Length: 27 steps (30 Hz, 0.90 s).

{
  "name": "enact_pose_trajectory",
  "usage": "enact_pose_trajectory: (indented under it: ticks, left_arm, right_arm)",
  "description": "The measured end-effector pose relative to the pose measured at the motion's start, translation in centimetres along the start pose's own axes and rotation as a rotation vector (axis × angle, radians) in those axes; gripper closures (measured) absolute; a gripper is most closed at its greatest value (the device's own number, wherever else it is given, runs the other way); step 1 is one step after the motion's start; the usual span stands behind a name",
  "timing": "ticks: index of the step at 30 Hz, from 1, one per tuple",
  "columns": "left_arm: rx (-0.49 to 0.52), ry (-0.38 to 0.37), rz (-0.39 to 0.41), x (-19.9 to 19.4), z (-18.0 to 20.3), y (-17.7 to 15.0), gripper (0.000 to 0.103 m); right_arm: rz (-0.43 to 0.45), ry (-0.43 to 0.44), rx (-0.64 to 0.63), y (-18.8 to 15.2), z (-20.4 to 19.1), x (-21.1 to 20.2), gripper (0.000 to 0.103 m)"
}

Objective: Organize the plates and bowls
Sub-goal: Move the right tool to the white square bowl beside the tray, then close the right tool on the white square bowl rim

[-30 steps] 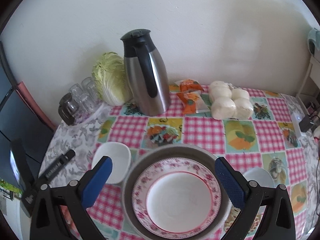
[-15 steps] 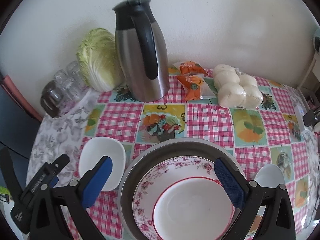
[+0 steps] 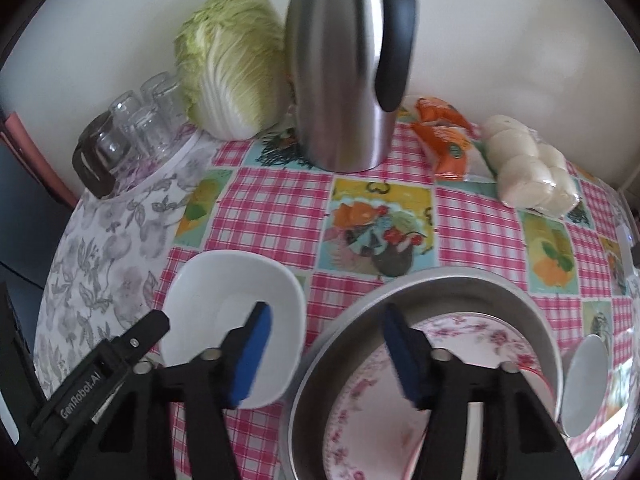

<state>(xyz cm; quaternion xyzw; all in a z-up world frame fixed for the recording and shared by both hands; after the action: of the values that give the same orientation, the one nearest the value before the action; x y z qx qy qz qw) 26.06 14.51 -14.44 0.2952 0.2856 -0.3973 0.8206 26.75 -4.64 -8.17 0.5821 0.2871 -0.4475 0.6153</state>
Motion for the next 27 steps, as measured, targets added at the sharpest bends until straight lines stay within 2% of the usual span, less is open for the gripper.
enact_pose_trajectory:
  ticks: [10,18,25,26,27]
  left_arm:
    - [0.005,-0.045,-0.031,0.8,0.6,-0.4,0.021]
    - [-0.01,-0.063,-0.043,1.1,0.1,-0.3,0.022]
    - [-0.017,-0.067,-0.06,1.6,-0.2,-0.4,0.022]
    - [-0.017,-0.068,-0.06,1.6,-0.2,-0.4,0.023]
    - [-0.017,-0.068,-0.063,1.6,-0.2,-0.4,0.029]
  right_arm:
    - [-0.03,-0.057,-0.032,0.3,-1.3,2.0,0.061]
    - [-0.023,-0.087,-0.052,0.4,-2.3,2.3,0.063]
    - [-0.041,-0.086,-0.053,0.4,-2.7,3.3,0.071]
    - [-0.042,-0.085,-0.05,0.4,-2.6,3.5,0.071]
    - [-0.044,-0.086,-0.05,0.4,-2.6,3.6,0.072]
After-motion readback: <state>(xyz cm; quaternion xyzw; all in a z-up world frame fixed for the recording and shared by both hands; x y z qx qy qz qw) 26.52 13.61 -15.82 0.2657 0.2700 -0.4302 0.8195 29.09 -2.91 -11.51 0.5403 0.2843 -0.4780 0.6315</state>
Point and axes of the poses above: each gripper's, at about its wrist camera, not at the fingertips, and x roughly the way its jaws point, z to its right, y to its top, the point moved 3 cm from there along x, roughly the way its jaws point, and after that the axes turned 11 degrees about -y, right-handed, at the moved point
